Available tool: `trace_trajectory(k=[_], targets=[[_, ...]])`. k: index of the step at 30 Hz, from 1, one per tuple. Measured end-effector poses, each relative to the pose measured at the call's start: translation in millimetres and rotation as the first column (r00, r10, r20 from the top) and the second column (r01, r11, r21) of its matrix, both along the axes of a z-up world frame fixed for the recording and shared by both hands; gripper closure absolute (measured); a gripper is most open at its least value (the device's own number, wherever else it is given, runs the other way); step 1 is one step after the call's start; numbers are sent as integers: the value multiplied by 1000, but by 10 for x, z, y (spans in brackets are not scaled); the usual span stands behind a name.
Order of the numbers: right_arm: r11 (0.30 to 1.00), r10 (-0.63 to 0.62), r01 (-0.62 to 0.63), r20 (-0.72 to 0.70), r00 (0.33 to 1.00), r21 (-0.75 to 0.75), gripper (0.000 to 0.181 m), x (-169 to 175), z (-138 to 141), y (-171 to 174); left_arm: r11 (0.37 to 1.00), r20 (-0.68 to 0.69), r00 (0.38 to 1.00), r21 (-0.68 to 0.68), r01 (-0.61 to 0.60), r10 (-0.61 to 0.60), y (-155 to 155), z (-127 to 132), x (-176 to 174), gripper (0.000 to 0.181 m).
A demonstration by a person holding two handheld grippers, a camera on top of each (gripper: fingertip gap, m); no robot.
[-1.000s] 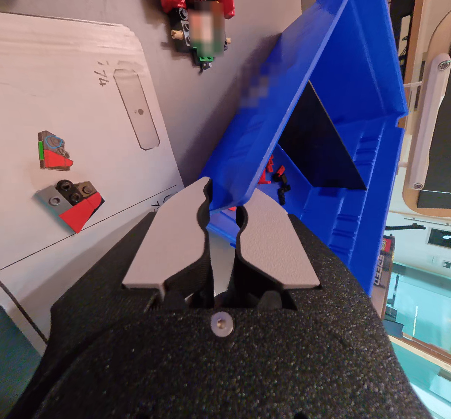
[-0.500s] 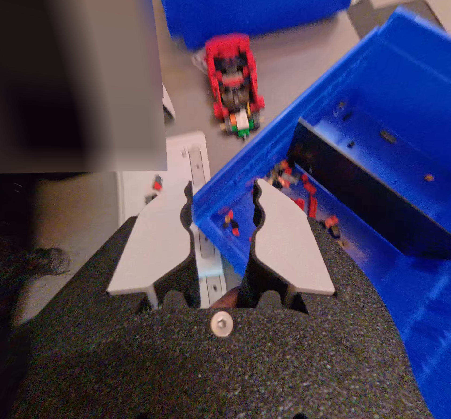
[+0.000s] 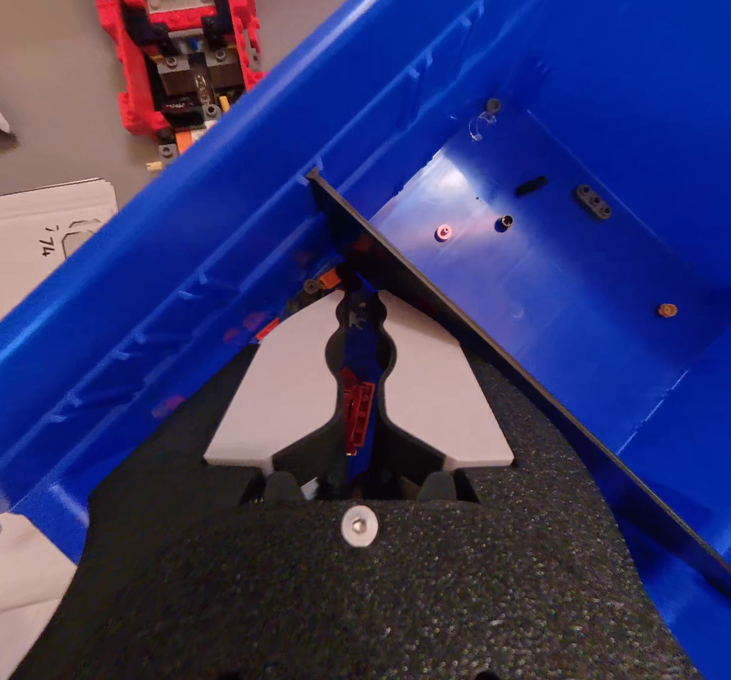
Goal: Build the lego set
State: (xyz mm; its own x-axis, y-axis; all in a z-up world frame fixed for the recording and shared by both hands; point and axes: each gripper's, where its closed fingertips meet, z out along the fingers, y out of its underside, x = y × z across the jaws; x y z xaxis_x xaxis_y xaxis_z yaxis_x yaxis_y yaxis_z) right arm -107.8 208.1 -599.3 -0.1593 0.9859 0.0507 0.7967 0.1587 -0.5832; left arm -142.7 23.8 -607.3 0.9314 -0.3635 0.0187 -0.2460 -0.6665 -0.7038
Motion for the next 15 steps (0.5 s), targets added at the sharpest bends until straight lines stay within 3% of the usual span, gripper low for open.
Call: trace_trajectory(k=[6, 11, 15], targets=[[999, -42, 43, 69, 997, -14, 168, 56, -157, 50, 1000, 3, 1000, 3, 1, -1, -1, 4, 2, 162], [998, -48, 50, 36, 998, -42, 173, 56, -146, 60, 1000, 1, 1000, -2, 4, -4, -2, -6, 6, 162], [994, -61, 60, -16, 998, -93, 173, 125, 40, 63, 1000, 1, 1000, 0, 4, -4, -1, -2, 5, 161]])
